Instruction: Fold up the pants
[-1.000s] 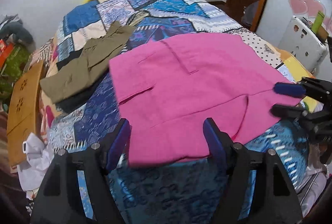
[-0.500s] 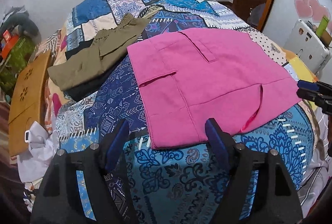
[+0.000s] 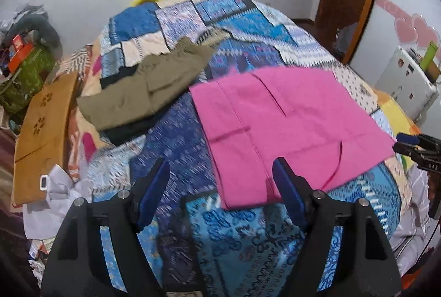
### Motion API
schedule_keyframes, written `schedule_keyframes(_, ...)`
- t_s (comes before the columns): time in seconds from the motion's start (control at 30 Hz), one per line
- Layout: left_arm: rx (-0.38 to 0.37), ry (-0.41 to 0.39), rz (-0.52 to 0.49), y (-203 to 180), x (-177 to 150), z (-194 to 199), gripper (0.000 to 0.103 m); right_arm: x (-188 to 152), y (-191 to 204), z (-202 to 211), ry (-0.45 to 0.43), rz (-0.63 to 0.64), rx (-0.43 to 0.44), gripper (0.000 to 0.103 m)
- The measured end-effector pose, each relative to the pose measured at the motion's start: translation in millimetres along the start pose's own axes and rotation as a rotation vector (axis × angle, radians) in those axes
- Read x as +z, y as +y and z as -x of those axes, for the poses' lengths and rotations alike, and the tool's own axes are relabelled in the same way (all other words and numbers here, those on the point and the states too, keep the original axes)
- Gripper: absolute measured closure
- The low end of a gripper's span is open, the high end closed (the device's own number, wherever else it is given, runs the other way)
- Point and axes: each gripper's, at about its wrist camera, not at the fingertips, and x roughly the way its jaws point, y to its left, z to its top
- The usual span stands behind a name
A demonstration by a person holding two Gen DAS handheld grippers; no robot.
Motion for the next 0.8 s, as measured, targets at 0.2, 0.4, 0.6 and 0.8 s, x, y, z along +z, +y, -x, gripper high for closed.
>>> schedule_keyframes(0.2, 0.043, -0.015, 0.035, 17.0, 30.9, -8.1, 0.026, 25.7, -2.6, 10.8, -0.073, 0.007, 0.007, 0.051)
schedule_keyframes(0.4, 0.061, 0.004, 0.074, 24.5, 63.9, -40.4, 0.026, 56.8, -9.0, 1.5, -0.119, 0.009, 0.007, 0.050)
schedule_keyframes(0.6, 0.079, 0.039, 0.076, 28.3, 89.3, -80.4, 0.026, 83.8, -20.2, -16.6, -0.134, 0.012, 0.000, 0.049)
schedule_keyframes(0.8, 0.066, 0.081, 0.101, 32.5, 103.7, -113.8, 0.026, 108.9, -38.1, -54.9, -0.103, -0.013, 0.001, 0.048)
